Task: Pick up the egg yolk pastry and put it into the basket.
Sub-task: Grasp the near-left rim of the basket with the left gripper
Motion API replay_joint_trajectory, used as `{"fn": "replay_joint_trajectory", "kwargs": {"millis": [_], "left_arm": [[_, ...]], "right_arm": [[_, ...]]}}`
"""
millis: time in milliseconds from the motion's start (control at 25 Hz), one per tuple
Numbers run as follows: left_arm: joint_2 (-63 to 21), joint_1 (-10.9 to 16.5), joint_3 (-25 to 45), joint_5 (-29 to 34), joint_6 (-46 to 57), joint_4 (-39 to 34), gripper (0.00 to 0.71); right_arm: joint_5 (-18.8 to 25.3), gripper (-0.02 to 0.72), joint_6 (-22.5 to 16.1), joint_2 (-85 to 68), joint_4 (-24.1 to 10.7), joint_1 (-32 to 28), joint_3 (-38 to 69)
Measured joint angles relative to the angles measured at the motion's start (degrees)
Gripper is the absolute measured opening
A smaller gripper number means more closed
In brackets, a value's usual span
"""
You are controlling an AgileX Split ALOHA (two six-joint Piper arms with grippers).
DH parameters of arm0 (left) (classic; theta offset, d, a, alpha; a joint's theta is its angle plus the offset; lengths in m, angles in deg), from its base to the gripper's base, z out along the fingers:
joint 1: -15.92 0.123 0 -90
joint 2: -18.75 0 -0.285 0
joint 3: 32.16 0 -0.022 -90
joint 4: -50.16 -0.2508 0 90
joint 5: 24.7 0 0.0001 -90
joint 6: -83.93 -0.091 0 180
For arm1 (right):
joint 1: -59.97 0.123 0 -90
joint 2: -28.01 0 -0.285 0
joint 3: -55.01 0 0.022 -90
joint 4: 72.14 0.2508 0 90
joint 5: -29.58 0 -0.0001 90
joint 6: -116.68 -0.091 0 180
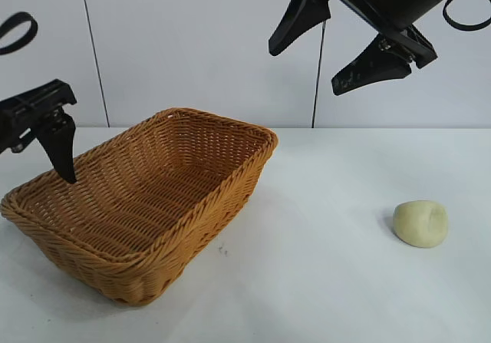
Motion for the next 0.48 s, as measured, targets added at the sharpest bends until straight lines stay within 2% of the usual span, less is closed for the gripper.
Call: {"fn": "replay_joint_trajectory", "kwargs": {"millis": [240, 400, 480], "left_arm": [[7.55, 0.0, 0.0, -5.89, 0.05, 2.71, 0.697], [10.59, 0.0, 0.0, -6.87, 0.05, 4.85, 0.69], [10.71, 0.0, 0.0, -7.1, 0.0, 4.91, 0.615]], "right_arm": [[-0.12, 0.613, 0.0, 0.0, 0.0, 0.0, 0.0], [-0.12, 0.613, 0.0, 0.0, 0.0, 0.0, 0.0], [-0.12, 0.613, 0.0, 0.0, 0.0, 0.0, 0.0]]}}
